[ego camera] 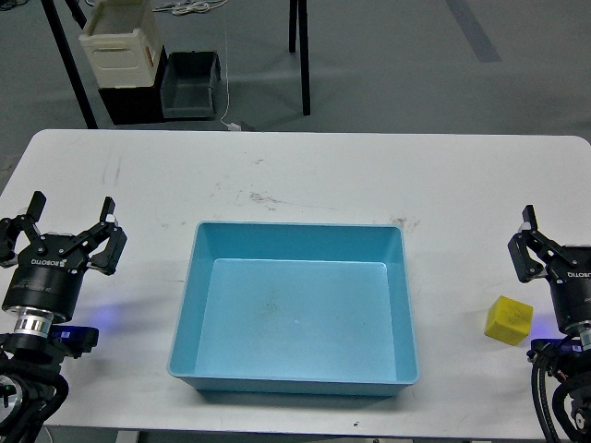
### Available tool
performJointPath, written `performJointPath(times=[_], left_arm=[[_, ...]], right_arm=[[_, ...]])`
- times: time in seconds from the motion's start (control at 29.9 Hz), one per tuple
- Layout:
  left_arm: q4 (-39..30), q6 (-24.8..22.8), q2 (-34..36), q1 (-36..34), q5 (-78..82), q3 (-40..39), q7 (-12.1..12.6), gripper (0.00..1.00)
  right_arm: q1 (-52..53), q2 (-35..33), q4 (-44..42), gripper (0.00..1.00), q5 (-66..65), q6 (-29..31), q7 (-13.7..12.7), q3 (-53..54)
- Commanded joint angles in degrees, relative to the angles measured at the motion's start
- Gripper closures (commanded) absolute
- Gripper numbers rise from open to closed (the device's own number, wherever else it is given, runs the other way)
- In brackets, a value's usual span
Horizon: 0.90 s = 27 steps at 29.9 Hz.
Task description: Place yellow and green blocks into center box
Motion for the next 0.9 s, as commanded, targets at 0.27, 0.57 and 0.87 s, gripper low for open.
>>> performJointPath(times=[0.27, 0.57, 0.87], left_arm=[[0.0, 0.3, 0.2, 0.0, 0.2, 0.6, -0.9, 0.0], [0.0, 0.5, 0.1, 0.0, 0.2, 0.6, -0.9, 0.0], [0.0, 0.5, 0.0, 0.1, 0.2, 0.7, -0.9, 0.0]], right_arm=[[-0.3, 0.0, 0.0, 0.0, 0.1, 0.1, 0.0, -0.4], [-0.4, 0.0, 0.0, 0.0, 0.1, 0.3, 0.0, -0.6], [-0.4, 0.0, 0.0, 0.0, -0.9, 2.5, 0.0, -0.4]])
